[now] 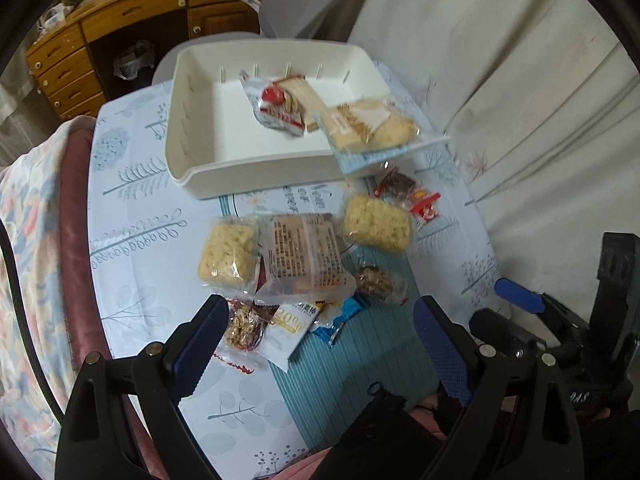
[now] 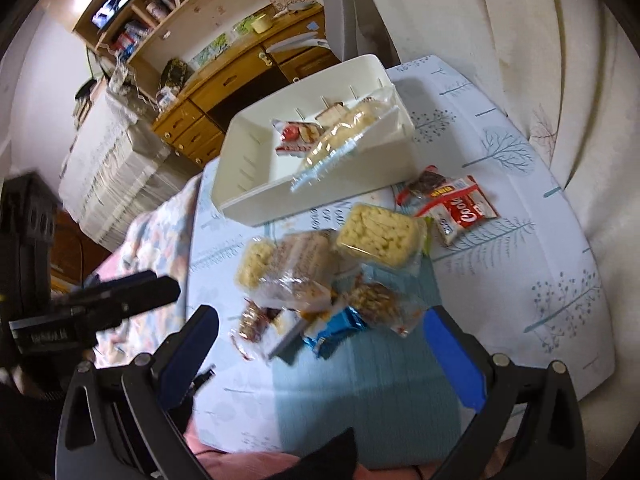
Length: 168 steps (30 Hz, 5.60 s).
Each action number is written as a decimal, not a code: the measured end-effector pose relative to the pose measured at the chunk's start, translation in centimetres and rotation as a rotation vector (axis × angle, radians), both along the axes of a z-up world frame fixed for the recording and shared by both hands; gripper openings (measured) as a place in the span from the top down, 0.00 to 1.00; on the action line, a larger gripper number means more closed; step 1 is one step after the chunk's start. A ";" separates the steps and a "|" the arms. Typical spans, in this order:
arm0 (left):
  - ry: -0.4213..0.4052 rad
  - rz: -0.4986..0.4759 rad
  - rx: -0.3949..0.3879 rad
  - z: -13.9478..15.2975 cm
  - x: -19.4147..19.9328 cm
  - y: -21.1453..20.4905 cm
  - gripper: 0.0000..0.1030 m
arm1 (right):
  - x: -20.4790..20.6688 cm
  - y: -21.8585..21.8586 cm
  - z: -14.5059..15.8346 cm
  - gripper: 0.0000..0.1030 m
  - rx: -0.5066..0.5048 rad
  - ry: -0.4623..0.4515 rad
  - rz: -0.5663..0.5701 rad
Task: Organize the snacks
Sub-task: 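Grasp the small nut pack with the left gripper while the right grasps another nut pack, then carry both nut packs into the white tray and open both grippers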
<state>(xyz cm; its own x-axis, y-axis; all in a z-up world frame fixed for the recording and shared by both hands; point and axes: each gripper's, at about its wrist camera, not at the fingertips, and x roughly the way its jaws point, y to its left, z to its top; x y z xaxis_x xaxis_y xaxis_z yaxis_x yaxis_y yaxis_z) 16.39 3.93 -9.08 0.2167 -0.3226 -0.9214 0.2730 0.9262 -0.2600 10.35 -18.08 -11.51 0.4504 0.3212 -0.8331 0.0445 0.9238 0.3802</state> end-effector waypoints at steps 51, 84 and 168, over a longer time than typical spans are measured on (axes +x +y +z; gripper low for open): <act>0.401 0.240 0.203 -18.0 5.7 5.6 0.54 | 5.4 3.2 -13.6 0.44 -0.177 0.173 0.261; 0.417 0.563 -0.139 -15.1 0.5 15.6 0.54 | 3.9 2.3 -10.5 0.51 -0.120 0.167 0.173; 0.210 0.283 0.132 -2.8 14.5 5.1 0.44 | 16.6 4.3 -2.5 0.51 -0.105 -0.061 0.332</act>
